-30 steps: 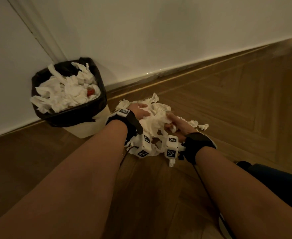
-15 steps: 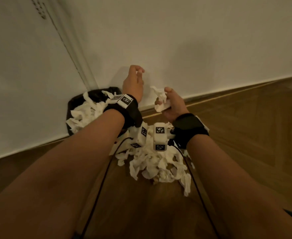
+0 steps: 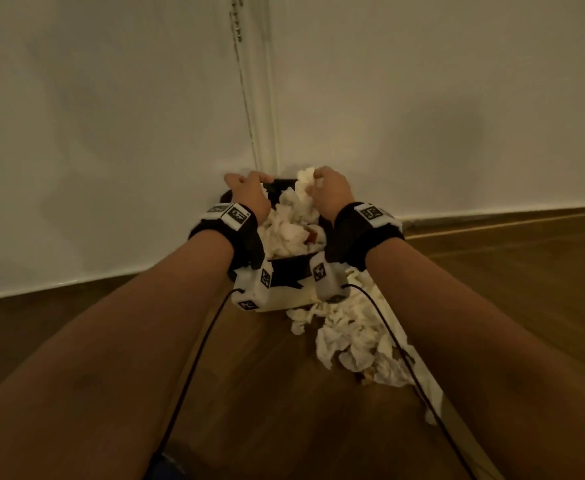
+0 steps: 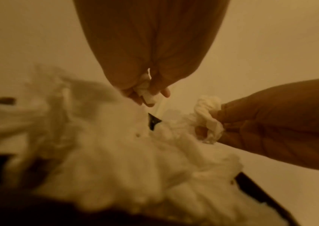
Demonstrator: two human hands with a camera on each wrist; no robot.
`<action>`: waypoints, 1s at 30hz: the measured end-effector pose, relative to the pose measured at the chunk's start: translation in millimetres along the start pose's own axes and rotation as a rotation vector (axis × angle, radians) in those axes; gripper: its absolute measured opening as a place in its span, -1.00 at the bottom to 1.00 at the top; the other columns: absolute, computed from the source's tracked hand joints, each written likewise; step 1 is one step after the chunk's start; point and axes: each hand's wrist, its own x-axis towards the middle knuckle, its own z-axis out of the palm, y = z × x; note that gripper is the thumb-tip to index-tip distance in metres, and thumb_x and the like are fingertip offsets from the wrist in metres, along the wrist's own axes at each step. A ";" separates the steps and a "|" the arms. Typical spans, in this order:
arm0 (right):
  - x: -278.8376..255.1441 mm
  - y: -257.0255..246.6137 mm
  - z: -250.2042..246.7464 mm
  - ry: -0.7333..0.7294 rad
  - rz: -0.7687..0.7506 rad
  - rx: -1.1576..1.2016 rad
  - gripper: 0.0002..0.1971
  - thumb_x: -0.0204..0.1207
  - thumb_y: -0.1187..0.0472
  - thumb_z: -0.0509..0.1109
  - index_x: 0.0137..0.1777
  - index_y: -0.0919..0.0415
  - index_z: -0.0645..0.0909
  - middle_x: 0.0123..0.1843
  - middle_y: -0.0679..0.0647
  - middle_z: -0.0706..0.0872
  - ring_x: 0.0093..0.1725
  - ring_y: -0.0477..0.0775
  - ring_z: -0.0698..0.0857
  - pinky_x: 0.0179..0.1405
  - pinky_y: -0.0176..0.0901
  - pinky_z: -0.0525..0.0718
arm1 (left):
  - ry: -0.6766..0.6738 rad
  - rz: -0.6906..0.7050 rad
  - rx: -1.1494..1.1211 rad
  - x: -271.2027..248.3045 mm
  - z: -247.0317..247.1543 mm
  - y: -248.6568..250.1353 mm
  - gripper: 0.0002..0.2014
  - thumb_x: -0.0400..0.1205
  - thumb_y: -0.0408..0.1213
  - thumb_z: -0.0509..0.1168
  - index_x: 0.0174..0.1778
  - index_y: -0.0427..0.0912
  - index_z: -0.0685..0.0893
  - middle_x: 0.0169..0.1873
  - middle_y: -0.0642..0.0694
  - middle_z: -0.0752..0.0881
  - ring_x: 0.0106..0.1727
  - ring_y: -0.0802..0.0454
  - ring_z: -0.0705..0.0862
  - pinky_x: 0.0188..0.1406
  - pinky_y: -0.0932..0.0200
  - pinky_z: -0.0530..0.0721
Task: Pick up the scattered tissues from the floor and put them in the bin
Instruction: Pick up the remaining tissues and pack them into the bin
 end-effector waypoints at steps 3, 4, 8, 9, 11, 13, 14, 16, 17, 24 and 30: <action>0.2 7.0 11.3 0.002 -0.111 -0.208 -0.74 0.54 0.26 0.35 0.22 0.27 0.59 0.25 0.22 0.65 0.24 0.22 0.59 0.11 -0.15 0.49 | 0.000 0.051 0.049 -2.4 -5.1 -9.2 -0.71 0.65 -0.41 0.17 0.30 -0.22 0.51 0.28 -0.30 0.52 0.20 -0.21 0.58 0.19 0.06 0.55; -1.0 6.9 13.0 0.000 -0.121 -0.230 -0.77 0.52 0.27 0.37 0.16 0.25 0.61 0.21 0.21 0.67 0.21 0.22 0.61 0.06 -0.17 0.51 | -0.005 0.065 0.076 -3.3 -6.7 -10.0 -0.73 0.63 -0.38 0.23 0.26 -0.23 0.53 0.20 -0.29 0.61 0.18 -0.20 0.61 0.15 0.04 0.55; -3.1 -6.4 22.5 -0.102 -0.218 -0.439 -0.80 0.53 0.30 0.35 0.08 0.34 0.71 0.18 0.23 0.71 0.20 0.22 0.65 0.20 -0.13 0.55 | -0.062 0.155 0.257 -7.3 -8.2 -11.1 -0.80 0.58 -0.29 0.35 0.09 -0.23 0.68 0.13 -0.20 0.71 0.18 -0.13 0.64 0.19 0.12 0.52; -3.9 -9.9 26.0 -0.158 -0.229 -0.485 -0.78 0.58 0.29 0.30 0.08 0.37 0.72 0.15 0.23 0.72 0.20 0.21 0.65 0.22 -0.13 0.55 | -0.082 0.166 0.286 -8.3 -7.7 -12.2 -0.81 0.58 -0.29 0.36 0.08 -0.23 0.71 0.14 -0.18 0.71 0.19 -0.11 0.64 0.20 0.15 0.52; -7.4 -15.0 31.8 -0.272 -0.236 -0.571 -0.70 0.67 0.25 0.16 -0.06 0.42 0.67 -0.07 0.23 0.69 0.09 0.23 0.63 0.09 -0.10 0.54 | -0.121 0.185 0.342 -9.2 -6.7 -14.3 -0.81 0.60 -0.33 0.33 0.10 -0.22 0.73 0.16 -0.18 0.70 0.22 -0.09 0.63 0.23 0.17 0.54; -11.4 -17.5 34.2 -0.358 -0.194 -0.600 -0.65 0.73 0.20 0.02 -0.07 0.39 0.58 -0.14 0.22 0.62 0.06 0.25 0.58 0.01 -0.07 0.46 | -0.173 0.187 0.441 -9.3 -5.3 -14.9 -0.77 0.64 -0.36 0.26 0.16 -0.23 0.72 0.19 -0.20 0.69 0.24 -0.12 0.62 0.28 0.13 0.56; -11.4 -16.9 34.6 -0.381 -0.155 -0.565 -0.62 0.75 0.19 -0.03 0.11 0.40 0.58 0.02 0.29 0.65 0.15 0.28 0.59 0.08 -0.05 0.47 | -0.206 0.185 0.495 -9.0 -4.1 -14.4 -0.75 0.65 -0.37 0.23 0.20 -0.22 0.70 0.21 -0.21 0.68 0.25 -0.14 0.62 0.30 0.09 0.57; -11.6 -16.1 33.9 -0.415 -0.072 -0.493 -0.59 0.76 0.21 -0.09 0.40 0.40 0.45 0.36 0.34 0.56 0.36 0.27 0.53 0.26 -0.08 0.43 | -0.272 0.153 0.599 -8.4 -2.0 -14.5 -0.70 0.67 -0.35 0.20 0.29 -0.23 0.65 0.27 -0.24 0.63 0.29 -0.18 0.59 0.31 0.03 0.56; -12.5 -16.7 33.7 -0.437 -0.048 -0.495 -0.59 0.76 0.23 -0.10 0.46 0.40 0.38 0.44 0.33 0.50 0.41 0.25 0.49 0.31 -0.10 0.40 | -0.299 0.146 0.653 -7.6 0.2 -15.1 -0.69 0.68 -0.34 0.18 0.33 -0.25 0.61 0.30 -0.25 0.60 0.31 -0.19 0.57 0.31 0.02 0.55; -17.0 -17.4 13.5 -0.333 -0.149 -0.438 -0.66 0.72 0.24 0.06 0.36 0.42 0.46 0.30 0.35 0.61 0.28 0.28 0.60 0.08 -0.02 0.50 | -0.082 0.188 0.824 -0.3 5.9 -2.1 -0.81 0.69 -0.28 0.03 -0.09 -0.07 0.55 -0.04 -0.07 0.72 -0.01 -0.10 0.63 0.30 -0.13 0.29; -16.3 7.8 -39.5 0.015 -0.246 -0.227 -0.62 0.72 0.18 0.02 0.08 0.36 0.65 0.09 0.25 0.69 0.09 0.21 0.62 -0.03 -0.13 0.45 | 0.276 0.544 0.476 -16.3 16.4 46.1 -0.69 0.73 -0.15 -0.06 0.10 -0.13 0.57 -0.03 -0.10 0.69 -0.07 -0.17 0.63 0.09 -0.04 0.37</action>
